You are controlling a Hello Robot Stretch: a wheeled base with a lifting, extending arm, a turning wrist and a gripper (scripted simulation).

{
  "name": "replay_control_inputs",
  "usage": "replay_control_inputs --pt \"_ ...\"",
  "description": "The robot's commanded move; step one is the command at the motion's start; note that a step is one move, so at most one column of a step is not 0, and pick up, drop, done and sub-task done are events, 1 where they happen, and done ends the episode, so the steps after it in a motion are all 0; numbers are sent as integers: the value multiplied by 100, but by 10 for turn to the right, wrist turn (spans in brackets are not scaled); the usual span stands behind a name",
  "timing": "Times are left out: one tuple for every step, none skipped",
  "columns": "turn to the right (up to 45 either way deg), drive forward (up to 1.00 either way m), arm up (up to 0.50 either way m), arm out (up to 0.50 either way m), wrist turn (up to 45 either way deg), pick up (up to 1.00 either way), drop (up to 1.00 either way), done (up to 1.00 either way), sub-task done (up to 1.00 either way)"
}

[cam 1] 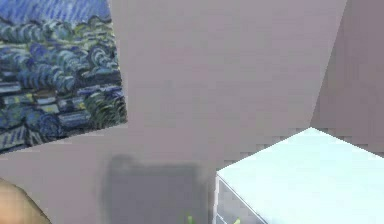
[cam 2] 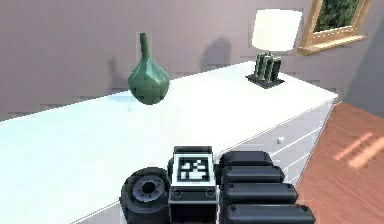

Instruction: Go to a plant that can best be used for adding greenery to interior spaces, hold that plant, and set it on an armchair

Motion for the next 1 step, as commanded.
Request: replay_control_inputs --pt "-450 0 0 0 0 0 0 0 0"
